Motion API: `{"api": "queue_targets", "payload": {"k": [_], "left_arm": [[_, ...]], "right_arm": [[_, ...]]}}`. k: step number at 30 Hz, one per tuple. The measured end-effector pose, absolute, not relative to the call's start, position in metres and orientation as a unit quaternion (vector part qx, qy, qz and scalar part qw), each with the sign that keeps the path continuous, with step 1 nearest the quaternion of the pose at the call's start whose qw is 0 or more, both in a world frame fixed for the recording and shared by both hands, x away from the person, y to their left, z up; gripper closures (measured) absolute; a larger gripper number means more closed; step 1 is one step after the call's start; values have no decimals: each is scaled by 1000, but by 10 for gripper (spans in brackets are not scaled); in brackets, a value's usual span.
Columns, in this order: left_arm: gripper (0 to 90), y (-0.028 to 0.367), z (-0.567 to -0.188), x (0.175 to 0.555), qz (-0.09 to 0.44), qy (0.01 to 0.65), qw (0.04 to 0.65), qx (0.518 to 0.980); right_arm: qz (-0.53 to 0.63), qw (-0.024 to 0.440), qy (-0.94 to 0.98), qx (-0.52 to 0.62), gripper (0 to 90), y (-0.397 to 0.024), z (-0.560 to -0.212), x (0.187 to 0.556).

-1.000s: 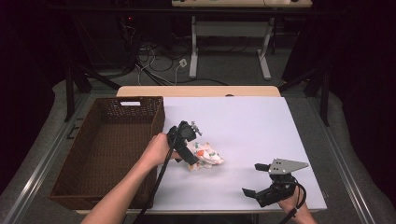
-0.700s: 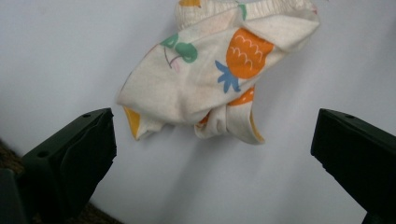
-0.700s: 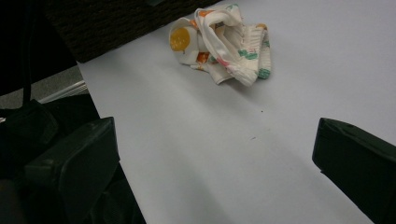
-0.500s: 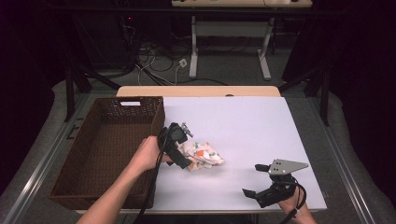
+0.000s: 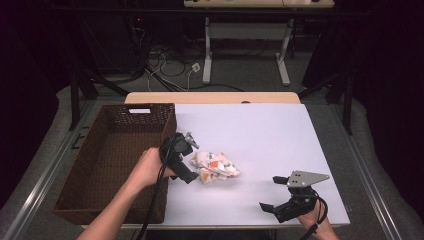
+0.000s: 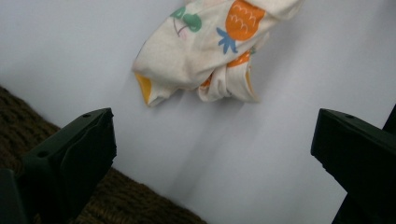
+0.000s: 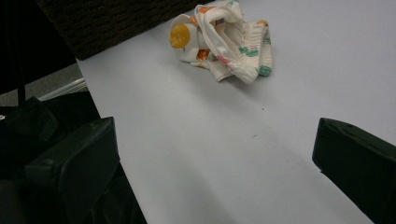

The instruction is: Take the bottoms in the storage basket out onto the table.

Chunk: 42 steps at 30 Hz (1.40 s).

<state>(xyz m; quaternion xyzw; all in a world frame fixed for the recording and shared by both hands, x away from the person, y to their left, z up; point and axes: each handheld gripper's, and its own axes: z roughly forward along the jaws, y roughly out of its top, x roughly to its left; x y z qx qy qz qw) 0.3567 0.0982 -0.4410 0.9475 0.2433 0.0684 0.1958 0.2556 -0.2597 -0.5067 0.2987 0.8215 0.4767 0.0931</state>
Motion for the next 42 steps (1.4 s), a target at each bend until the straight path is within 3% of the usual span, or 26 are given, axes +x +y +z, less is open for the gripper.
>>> {"api": "queue_targets", "payload": {"k": [42], "left_arm": [[5, 170, -436, 317, 108, 313, 232, 915]], "right_arm": [[470, 89, 826, 299, 1, -259, -507, 256]]}}
